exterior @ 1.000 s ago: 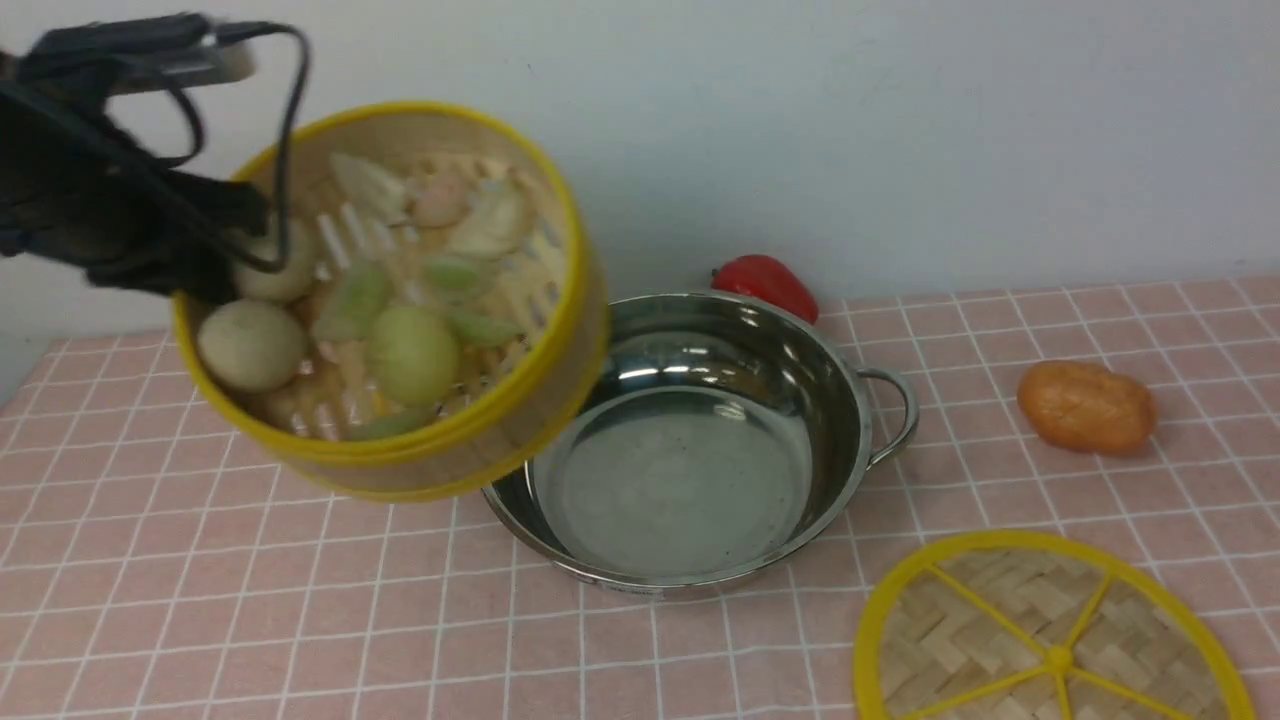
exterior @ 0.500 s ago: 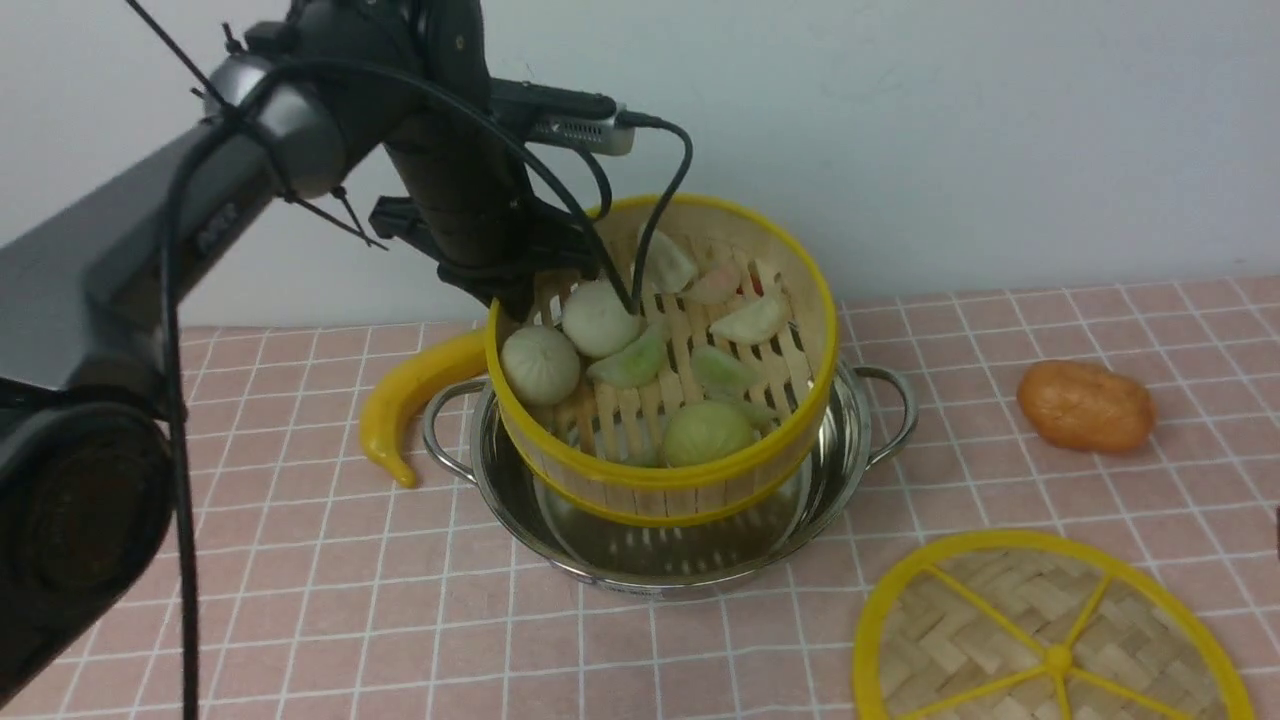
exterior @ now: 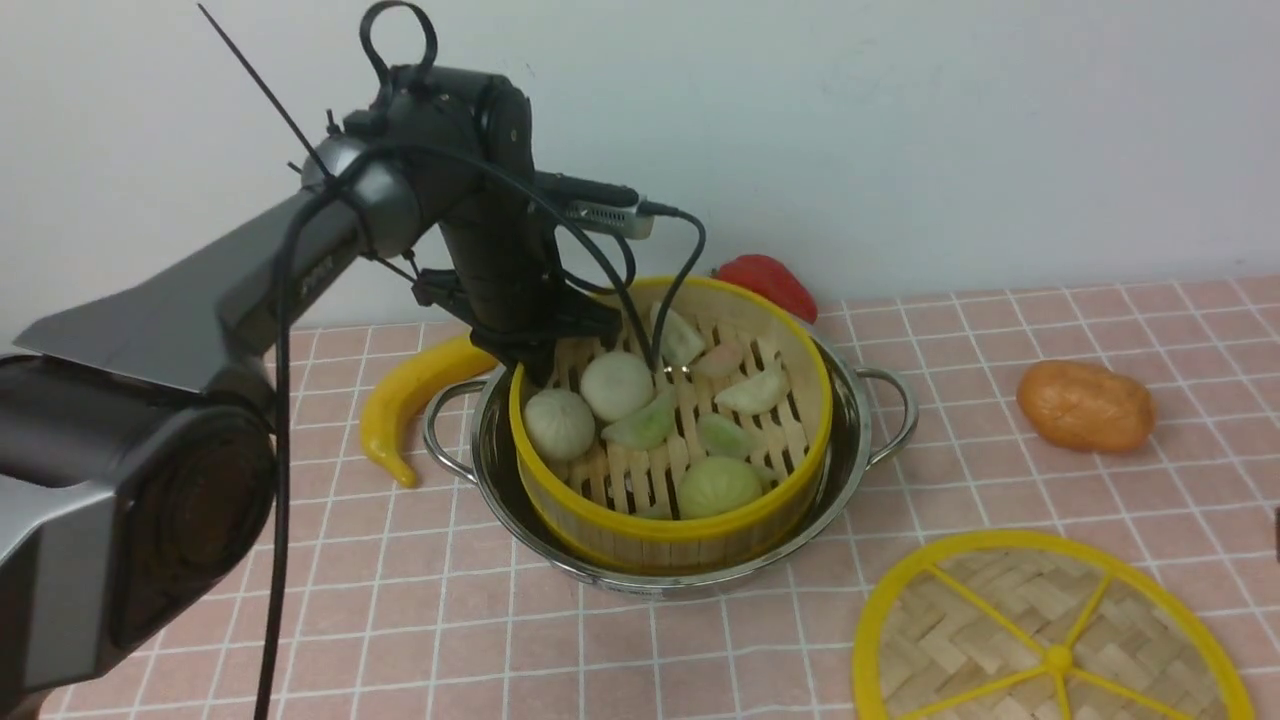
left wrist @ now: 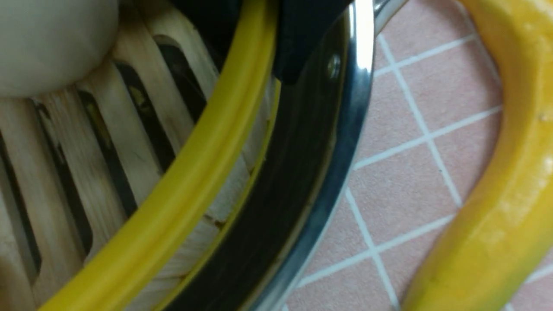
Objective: Place the steamer in the pot on the pink tablecloth, and put the lid on the steamer.
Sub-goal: 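Place the bamboo steamer basket with dumplings into the steel pot with the left gripper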
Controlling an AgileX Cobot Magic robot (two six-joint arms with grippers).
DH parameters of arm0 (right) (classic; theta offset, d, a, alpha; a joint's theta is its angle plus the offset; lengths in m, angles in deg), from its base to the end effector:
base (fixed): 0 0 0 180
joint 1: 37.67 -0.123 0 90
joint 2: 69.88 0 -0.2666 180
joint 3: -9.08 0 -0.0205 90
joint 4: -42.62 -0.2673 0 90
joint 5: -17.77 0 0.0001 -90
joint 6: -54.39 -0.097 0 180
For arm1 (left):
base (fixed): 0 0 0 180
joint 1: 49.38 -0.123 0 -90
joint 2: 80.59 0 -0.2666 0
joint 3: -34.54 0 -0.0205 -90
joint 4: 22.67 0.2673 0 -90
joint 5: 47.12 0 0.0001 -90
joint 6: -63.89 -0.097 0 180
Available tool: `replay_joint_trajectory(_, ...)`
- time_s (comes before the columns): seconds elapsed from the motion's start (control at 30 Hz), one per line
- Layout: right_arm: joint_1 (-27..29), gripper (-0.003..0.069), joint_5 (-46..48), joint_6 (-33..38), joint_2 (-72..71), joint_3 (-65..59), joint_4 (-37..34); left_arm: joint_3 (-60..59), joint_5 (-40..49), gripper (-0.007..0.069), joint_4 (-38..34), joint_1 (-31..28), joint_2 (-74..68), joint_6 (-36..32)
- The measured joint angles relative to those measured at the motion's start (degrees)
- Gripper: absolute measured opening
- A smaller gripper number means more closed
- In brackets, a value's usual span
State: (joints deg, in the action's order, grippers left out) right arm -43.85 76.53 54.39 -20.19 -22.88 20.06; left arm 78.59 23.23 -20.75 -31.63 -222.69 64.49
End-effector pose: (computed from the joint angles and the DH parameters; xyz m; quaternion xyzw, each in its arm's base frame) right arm 0.1455 0.0478 0.3169 -0.0110 0.9235 0.2093 0.3213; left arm 0.4746 -0.1487 0.1746 0.1523 0.9830 -0.0001 0.1023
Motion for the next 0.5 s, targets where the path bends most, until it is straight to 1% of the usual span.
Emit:
replay_joint_trajectory(0.43,0.00,0.0242,0.57,0.00,0.00,0.00,-0.02,0.11,-0.11,0.0035,-0.84,-0.06,-2.11,-0.12)
replay_joint_trajectory(0.5,0.00,0.0242,1.36,0.00,0.00,0.00,-0.02,0.11,-0.11,0.0052,-1.03,-0.06,-2.11,-0.12)
